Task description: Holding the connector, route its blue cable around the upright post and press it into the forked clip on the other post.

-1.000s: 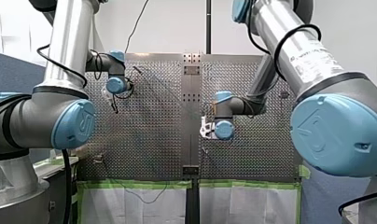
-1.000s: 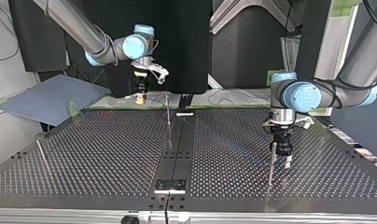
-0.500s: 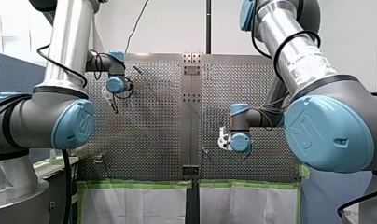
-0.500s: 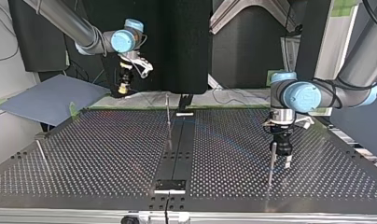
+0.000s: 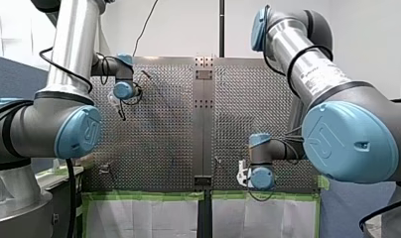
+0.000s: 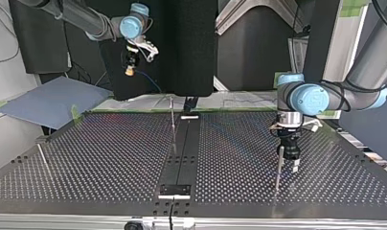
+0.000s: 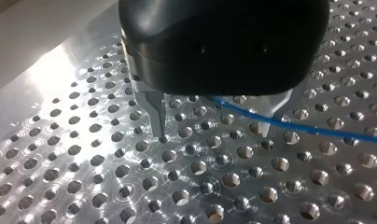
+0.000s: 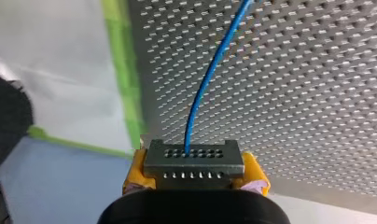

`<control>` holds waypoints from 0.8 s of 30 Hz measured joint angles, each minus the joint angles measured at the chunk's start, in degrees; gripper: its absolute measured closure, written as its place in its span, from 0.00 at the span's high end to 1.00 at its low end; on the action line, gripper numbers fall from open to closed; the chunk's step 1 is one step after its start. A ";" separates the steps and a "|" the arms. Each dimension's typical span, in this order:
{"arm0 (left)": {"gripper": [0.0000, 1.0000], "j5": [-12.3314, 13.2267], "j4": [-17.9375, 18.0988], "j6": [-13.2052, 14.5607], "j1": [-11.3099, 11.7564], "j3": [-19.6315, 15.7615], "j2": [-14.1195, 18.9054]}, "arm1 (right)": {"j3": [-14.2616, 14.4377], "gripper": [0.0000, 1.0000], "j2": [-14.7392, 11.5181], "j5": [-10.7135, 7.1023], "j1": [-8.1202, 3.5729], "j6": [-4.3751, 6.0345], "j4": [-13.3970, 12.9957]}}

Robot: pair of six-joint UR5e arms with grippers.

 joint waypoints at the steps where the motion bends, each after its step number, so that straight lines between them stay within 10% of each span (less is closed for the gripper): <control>1: 1.00 0.00 0.00 0.00 0.00 0.00 0.00 | 0.50 0.00 0.51 -0.03 0.01 -0.01 -0.50; 9: 1.00 -0.01 0.00 0.00 0.00 0.00 0.01 | 3.58 0.00 5.11 -1.09 0.31 0.41 -5.10; 24: 1.00 -0.33 0.00 0.09 0.10 0.00 0.02 | -3.02 0.00 12.64 -3.32 -0.11 0.94 -12.64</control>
